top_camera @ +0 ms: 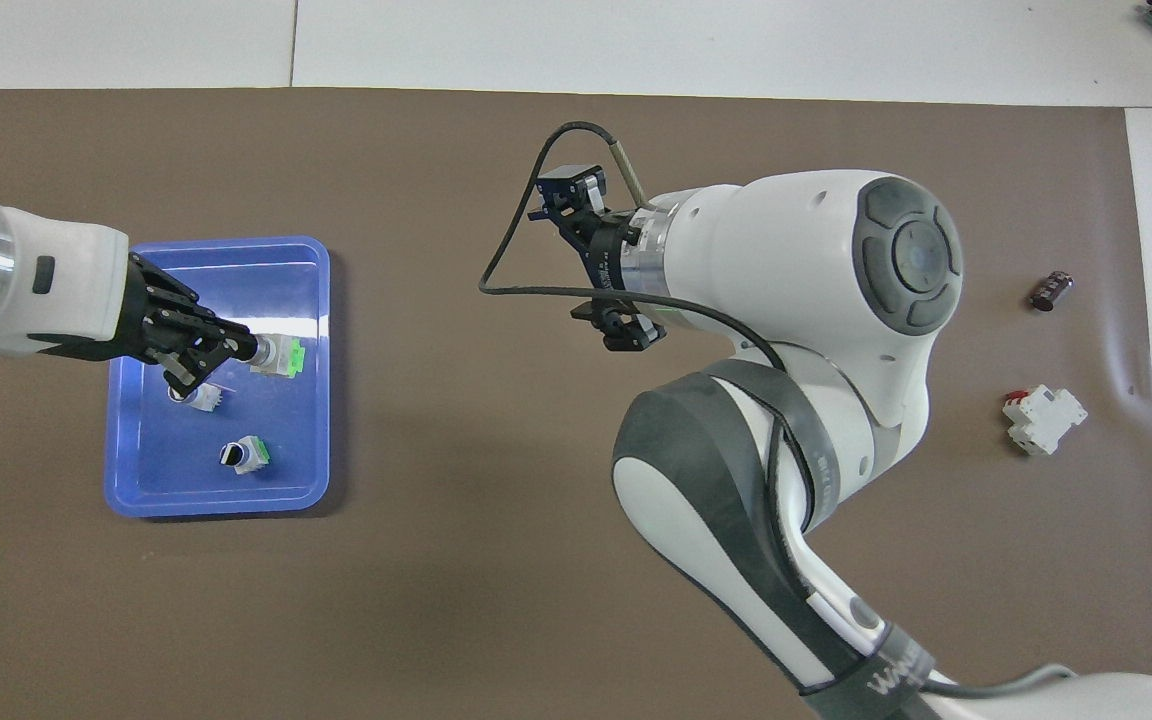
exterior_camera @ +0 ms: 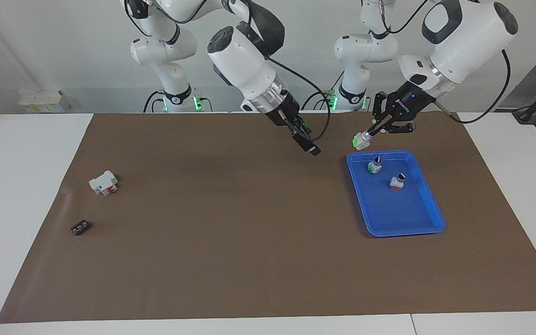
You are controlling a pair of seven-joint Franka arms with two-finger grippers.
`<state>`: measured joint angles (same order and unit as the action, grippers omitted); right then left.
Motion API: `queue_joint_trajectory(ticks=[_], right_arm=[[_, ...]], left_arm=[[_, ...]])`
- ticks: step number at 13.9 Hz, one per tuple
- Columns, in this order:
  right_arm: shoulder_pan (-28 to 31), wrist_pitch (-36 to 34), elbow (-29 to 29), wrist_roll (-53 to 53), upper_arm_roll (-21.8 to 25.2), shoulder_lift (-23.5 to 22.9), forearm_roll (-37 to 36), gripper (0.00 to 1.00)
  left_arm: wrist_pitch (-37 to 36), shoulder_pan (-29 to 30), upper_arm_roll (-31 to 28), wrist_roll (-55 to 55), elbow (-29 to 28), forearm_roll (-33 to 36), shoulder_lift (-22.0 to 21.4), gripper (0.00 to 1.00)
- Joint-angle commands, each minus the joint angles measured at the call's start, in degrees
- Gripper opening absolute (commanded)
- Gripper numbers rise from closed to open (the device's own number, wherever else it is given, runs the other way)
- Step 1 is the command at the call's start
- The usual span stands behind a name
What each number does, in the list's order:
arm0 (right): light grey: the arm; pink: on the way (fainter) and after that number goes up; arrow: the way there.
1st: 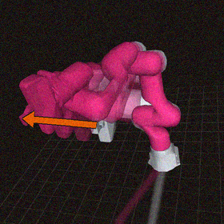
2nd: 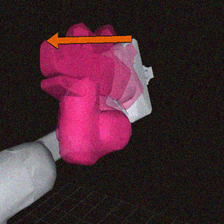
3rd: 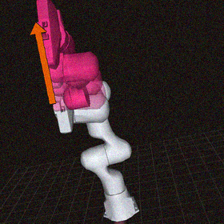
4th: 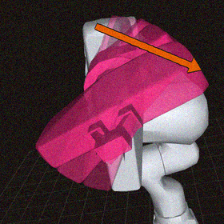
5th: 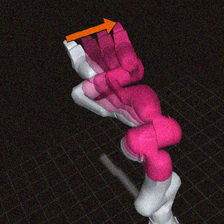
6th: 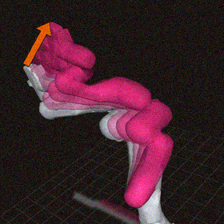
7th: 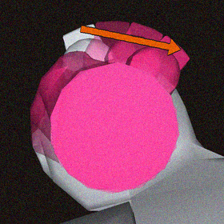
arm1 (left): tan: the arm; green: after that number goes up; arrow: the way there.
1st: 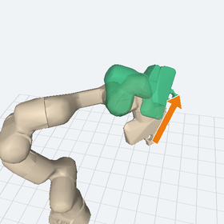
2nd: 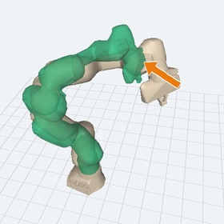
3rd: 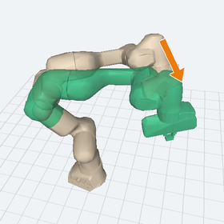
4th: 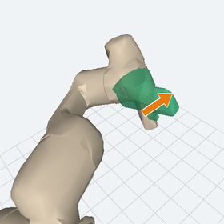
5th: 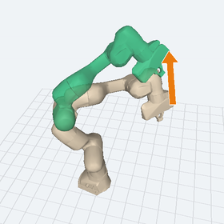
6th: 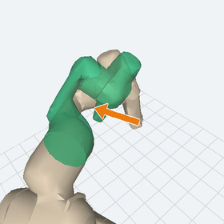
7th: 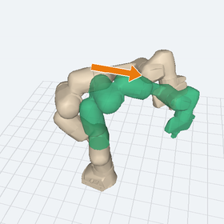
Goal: Turn and place switch with both arms
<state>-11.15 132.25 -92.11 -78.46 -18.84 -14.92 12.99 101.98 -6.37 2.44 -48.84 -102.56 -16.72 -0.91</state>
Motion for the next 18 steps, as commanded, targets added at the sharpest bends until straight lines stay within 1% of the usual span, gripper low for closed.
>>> queue_joint_trajectory(ticks=[1,3,5,7,8,10,13,14,15,16,17,18], right_arm=[[3.49,-3.38,-1.76,10.92,-0.41,1.65,-6.27,1.0],[5.51,-7.51,-1.49,17.87,-0.5,1.65,-14.27,1.0],[6.31,-12.25,-1.23,24.55,0.55,2.35,-17.98,1.0],[6.31,-17.44,-1.23,32.28,4.23,4.8,-18.26,1.0],[6.31,-20.16,-1.23,36.84,6.68,6.47,-18.26,1.0],[6.4,-25.78,-1.23,45.72,10.56,9.8,-17.74,1.0],[6.66,-32.91,-1.14,55.4,16.01,14.03,-17.03,1.0],[7.19,-34.93,-1.05,58.57,16.89,15.35,-16.42,1.0],[8.24,-36.69,-1.14,60.69,17.43,16.66,-15.02,1.0],[9.03,-38.28,-1.14,62.19,18.13,17.9,-13.79,1.0],[9.65,-39.69,-0.88,63.77,18.31,18.69,-13.52,1.0],[9.74,-42.05,0.51,66.05,18.48,18.7,-13.51,1.0]], left_arm=[[4.01,-1.71,-0.33,-0.73,-0.62,5.36,3.53,0.0],[7.95,-1.72,-0.33,-1.08,-2.99,9.49,5.12,0.0],[13.74,-1.2,-0.33,-2.57,-7.8,11.27,4.95,0.0],[17.36,-0.4,-0.59,-6.08,-11.6,11.44,4.6,0.0],[17.99,-0.31,-0.85,-7.05,-13.09,11.53,4.25,0.0],[20.18,1.0,-0.77,-8.55,-15.38,13.46,4.25,0.0],[24.22,1.18,-0.77,-8.56,-18.46,13.47,4.34,0.0],[24.23,1.09,-0.77,-8.56,-18.38,13.47,4.33,0.0],[24.23,1.09,-0.77,-8.56,-18.47,13.47,4.33,0.37],[23.45,1.09,-0.77,-8.56,-18.47,13.47,4.25,0.46],[23.01,1.01,-0.77,-8.56,-18.12,13.47,4.33,0.47],[22.57,0.92,-0.77,-8.38,-17.77,13.47,4.33,0.5]])
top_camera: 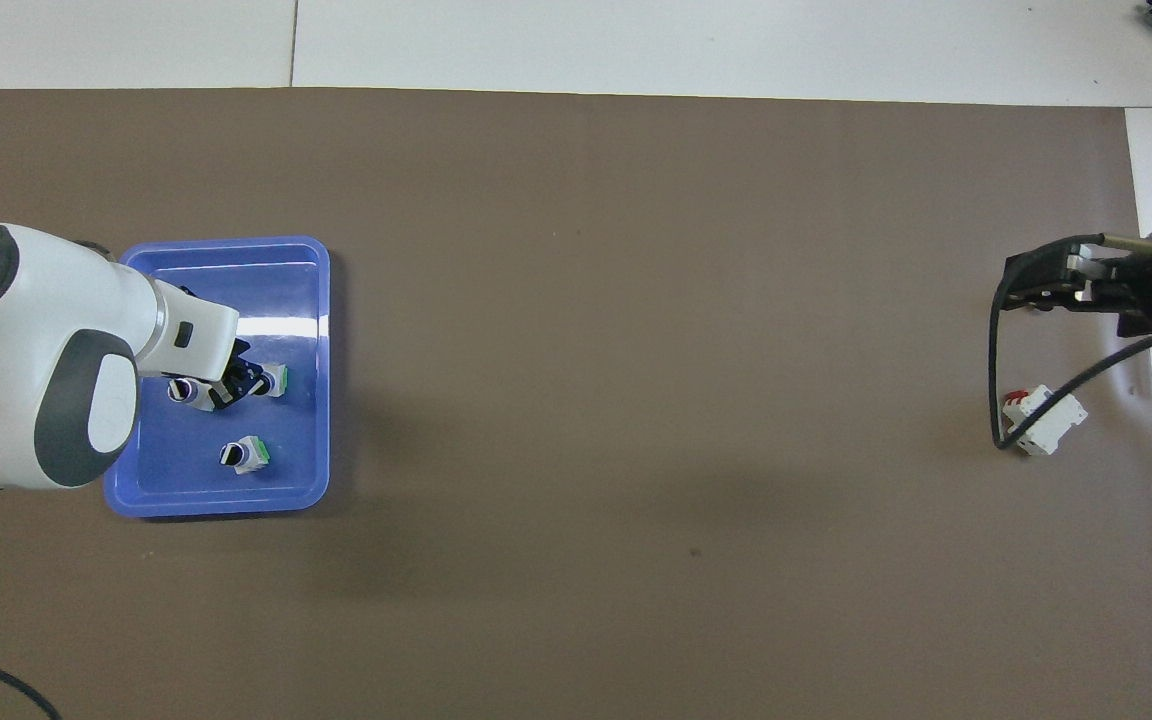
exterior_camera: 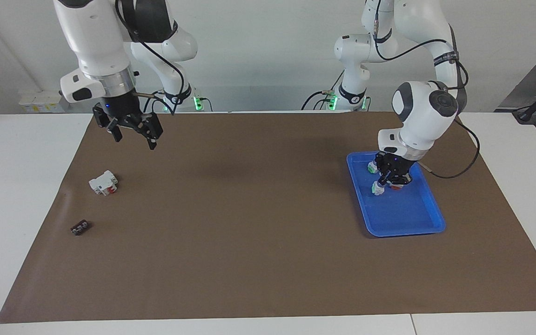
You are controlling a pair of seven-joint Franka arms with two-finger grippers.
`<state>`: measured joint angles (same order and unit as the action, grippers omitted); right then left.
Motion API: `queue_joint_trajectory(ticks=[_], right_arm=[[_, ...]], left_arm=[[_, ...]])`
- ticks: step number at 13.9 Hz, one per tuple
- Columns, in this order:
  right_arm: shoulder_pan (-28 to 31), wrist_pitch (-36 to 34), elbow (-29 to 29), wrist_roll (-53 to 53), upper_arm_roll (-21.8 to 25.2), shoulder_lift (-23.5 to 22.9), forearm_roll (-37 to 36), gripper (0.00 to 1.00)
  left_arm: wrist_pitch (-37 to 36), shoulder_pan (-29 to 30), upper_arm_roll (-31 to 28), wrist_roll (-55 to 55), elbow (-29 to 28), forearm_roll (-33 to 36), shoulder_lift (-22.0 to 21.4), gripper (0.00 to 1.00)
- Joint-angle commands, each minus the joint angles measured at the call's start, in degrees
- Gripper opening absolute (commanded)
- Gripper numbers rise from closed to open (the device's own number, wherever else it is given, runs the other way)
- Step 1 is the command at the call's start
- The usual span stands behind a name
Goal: Turn and place switch with both arms
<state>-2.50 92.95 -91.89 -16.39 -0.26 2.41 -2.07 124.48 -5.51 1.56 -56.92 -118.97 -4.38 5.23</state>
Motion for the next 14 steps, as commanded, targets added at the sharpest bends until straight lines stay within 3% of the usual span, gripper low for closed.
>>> queue_joint_trajectory(ticks=[1,3,5,7,10,12,14], right_arm=[[1.1,-6.34,1.7,4.52,-0.01,1.11,1.55,1.0],[1.1,-8.22,1.01,4.53,0.78,2.16,1.55,1.0],[1.1,-5.86,-3.28,4.61,0.87,4.09,1.64,1.0],[0.66,-4.18,-3.65,4.53,0.87,4.45,1.55,1.0],[0.57,-3.31,-3.3,4.79,0.61,4.36,1.64,1.0],[0.31,-1.72,-3.39,5.23,0.34,4.27,1.02,1.0],[0.31,-2.07,-3.56,5.49,0.52,4.36,1.2,1.0]], left_arm=[[-0.37,-0.02,0.11,-0.21,-0.83,1.13,-1.81,0.53],[-0.99,0.06,0.02,0.23,0.31,1.13,-2.33,0.71],[-1.0,0.15,0.11,2.75,0.67,1.13,-3.38,0.9],[-1.08,0.15,0.11,11.69,0.58,1.13,-3.91,1.0],[-3.71,0.24,0.02,27.94,0.49,1.05,-6.54,1.0],[-7.73,1.9,0.02,46.02,0.58,1.05,-9.78,1.0],[-11.0,2.0,0.02,53.64,3.55,1.05,-10.94,1.0]])
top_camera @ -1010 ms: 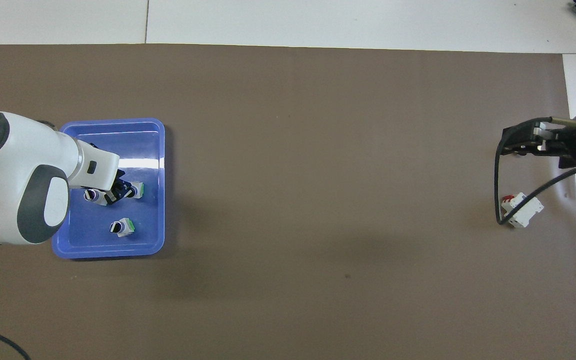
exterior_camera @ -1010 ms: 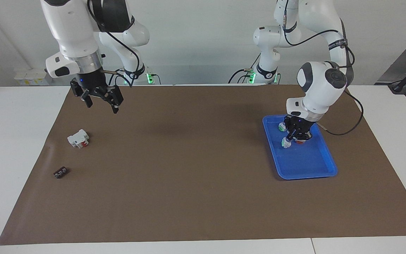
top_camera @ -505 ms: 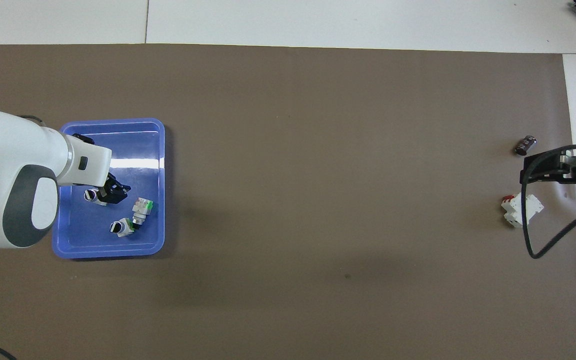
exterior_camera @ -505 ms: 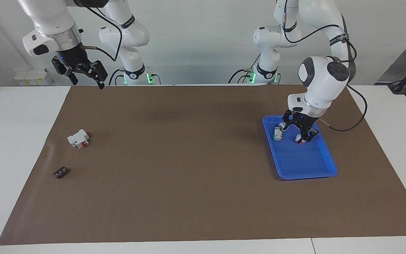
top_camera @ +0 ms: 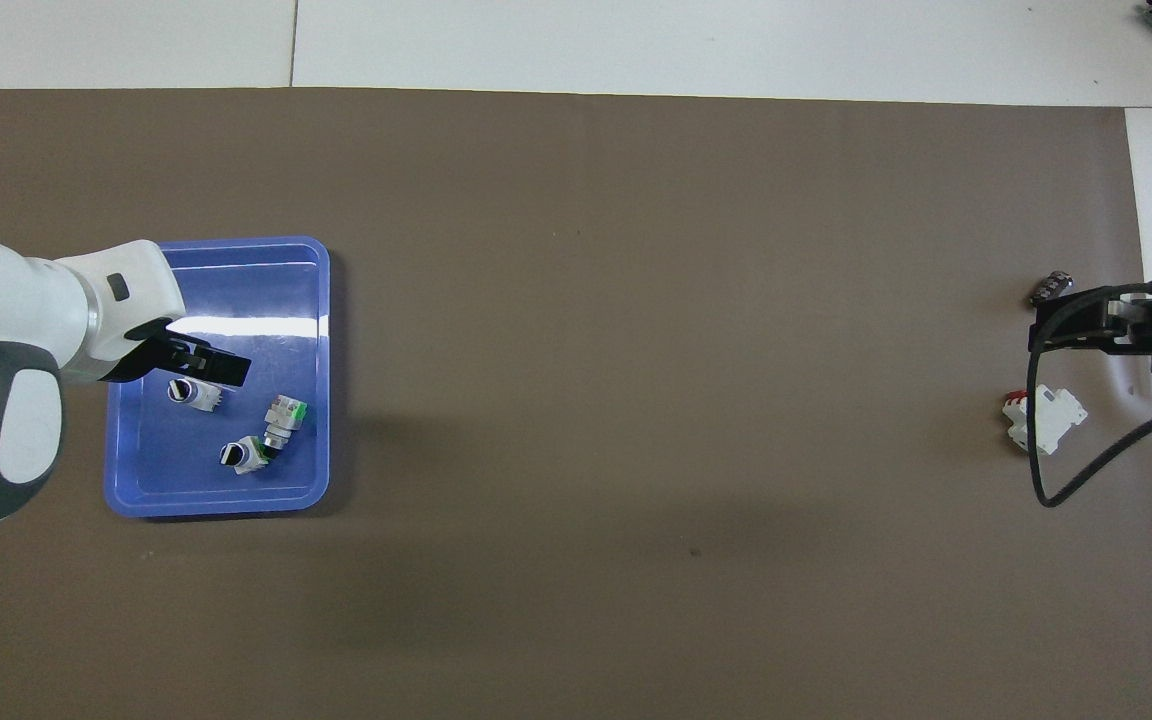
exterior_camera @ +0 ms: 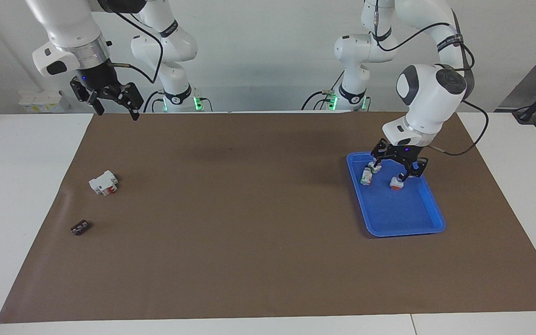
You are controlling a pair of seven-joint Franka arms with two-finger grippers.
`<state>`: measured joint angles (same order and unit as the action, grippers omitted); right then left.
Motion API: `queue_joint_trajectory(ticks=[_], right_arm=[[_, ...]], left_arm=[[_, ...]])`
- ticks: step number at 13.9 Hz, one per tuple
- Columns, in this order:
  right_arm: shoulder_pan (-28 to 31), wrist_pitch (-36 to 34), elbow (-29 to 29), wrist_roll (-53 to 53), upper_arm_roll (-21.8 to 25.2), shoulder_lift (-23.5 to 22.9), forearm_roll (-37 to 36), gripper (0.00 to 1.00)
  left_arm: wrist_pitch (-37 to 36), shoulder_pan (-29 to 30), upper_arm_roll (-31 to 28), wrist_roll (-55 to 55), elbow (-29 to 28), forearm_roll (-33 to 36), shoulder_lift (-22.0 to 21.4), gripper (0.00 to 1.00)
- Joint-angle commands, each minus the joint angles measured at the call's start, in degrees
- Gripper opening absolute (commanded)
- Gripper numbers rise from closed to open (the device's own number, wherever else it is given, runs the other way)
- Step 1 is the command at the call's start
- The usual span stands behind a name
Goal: Turn and place switch with both arms
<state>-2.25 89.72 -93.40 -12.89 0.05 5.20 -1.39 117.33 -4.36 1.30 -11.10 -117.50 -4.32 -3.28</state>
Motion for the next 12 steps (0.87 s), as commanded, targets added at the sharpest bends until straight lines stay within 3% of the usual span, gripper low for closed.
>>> queue_joint_trajectory(ticks=[1,3,9,12], right_arm=[[0.05,1.16,-2.39,1.99,0.21,1.74,0.51,1.0],[0.05,0.99,-2.4,1.56,0.47,1.83,0.86,1.0],[0.05,0.9,-2.4,1.47,0.39,1.91,0.86,1.0],[0.05,0.99,-2.31,1.47,0.39,1.91,0.86,1.0]], left_arm=[[-6.21,0.84,0.19,8.8,4.28,0.89,-2.52,1.0],[-12.44,2.15,0.19,8.81,11.73,0.98,-1.3,1.0],[-30.39,2.42,0.19,8.9,36.7,2.47,7.92,1.0],[-32.87,2.43,0.19,9.08,38.49,2.65,7.06,1.0]])
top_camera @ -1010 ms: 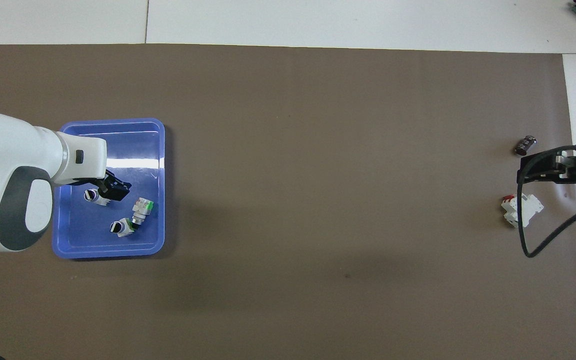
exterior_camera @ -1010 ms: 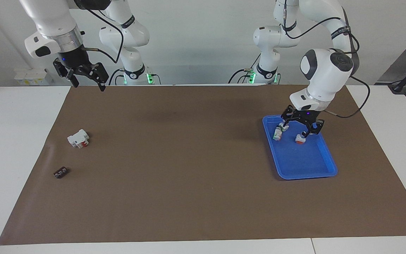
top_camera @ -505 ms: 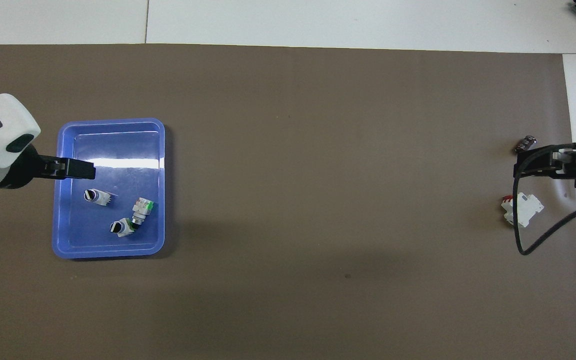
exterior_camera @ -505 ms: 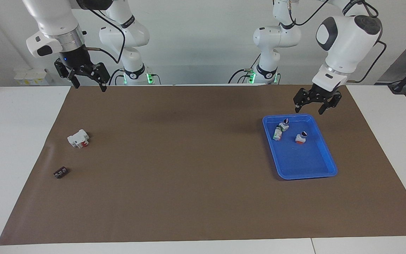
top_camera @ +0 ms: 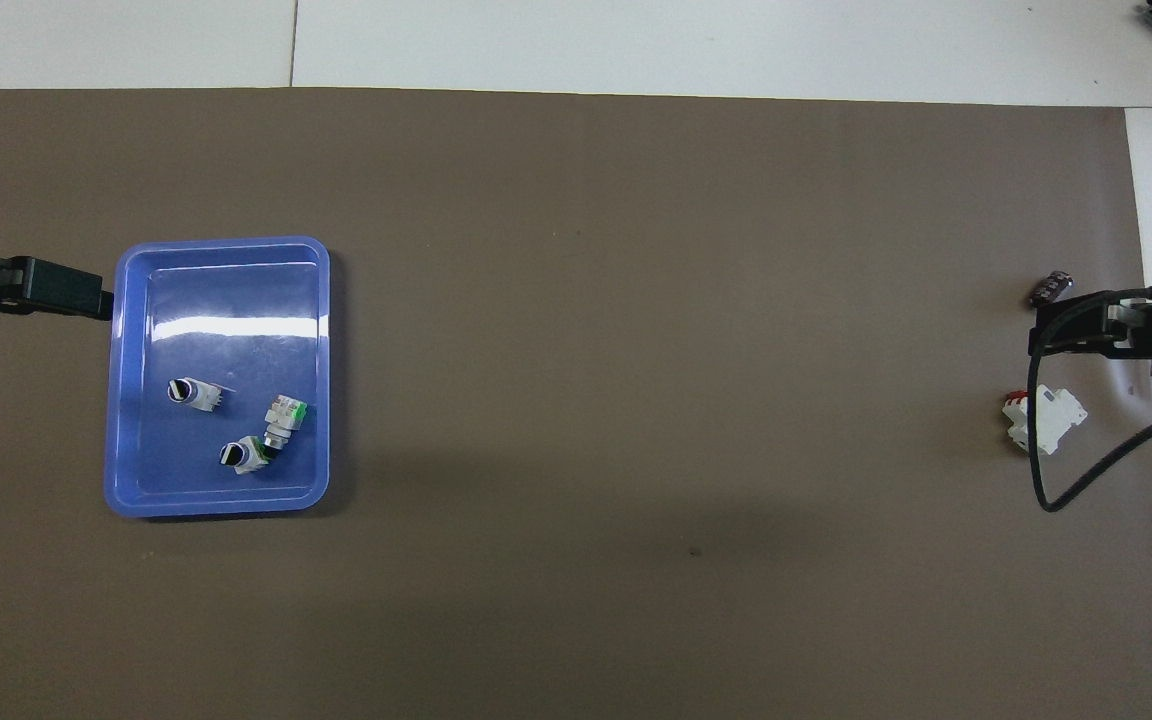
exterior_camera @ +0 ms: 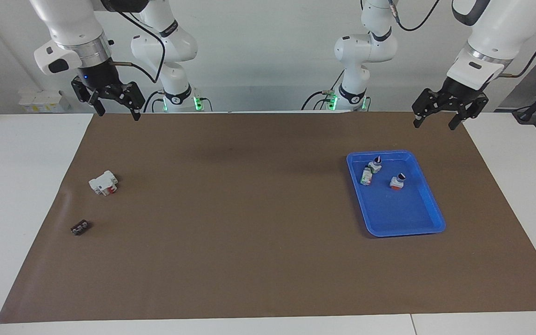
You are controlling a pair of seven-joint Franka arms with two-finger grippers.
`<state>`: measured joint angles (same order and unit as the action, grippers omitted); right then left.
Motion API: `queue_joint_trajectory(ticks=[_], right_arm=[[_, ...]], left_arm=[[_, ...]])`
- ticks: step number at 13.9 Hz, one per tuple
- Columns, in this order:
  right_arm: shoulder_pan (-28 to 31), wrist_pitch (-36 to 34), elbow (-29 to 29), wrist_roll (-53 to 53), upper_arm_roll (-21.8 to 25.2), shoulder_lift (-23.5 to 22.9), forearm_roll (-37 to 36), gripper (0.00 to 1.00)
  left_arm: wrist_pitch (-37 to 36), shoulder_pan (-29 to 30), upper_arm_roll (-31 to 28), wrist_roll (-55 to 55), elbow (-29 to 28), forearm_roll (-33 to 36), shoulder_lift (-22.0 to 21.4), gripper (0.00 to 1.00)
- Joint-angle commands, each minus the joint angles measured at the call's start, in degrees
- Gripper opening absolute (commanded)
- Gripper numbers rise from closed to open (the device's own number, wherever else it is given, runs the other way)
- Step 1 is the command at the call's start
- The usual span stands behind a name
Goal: Turn and place switch with both arms
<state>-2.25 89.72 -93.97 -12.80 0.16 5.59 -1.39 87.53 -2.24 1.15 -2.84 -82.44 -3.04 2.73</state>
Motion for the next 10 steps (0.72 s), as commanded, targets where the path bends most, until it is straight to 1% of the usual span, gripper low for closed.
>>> queue_joint_trajectory(ticks=[1,3,7,9,10], right_arm=[[0.05,0.9,-1.74,1.29,0.28,1.53,0.86,1.0],[0.05,0.98,-1.83,1.29,0.28,1.53,0.86,1.0],[0.05,0.9,-1.83,1.29,0.28,1.53,0.86,1.0],[0.05,0.98,-1.83,1.29,0.28,1.53,0.86,1.0],[0.05,0.9,-1.74,1.29,0.28,1.53,0.86,1.0]], left_arm=[[-4.81,0.31,0.34,1.26,2.12,1.63,-1.13,1.0],[-6.05,0.31,0.34,3.19,-1.39,1.64,-4.3,1.0],[-7.55,1.18,0.34,3.9,-6.31,1.64,-7.73,1.0],[-6.15,1.36,0.34,3.46,-5.98,1.81,-7.39,1.0],[-5.88,1.36,0.34,3.28,-5.71,3.38,-7.3,1.0]])
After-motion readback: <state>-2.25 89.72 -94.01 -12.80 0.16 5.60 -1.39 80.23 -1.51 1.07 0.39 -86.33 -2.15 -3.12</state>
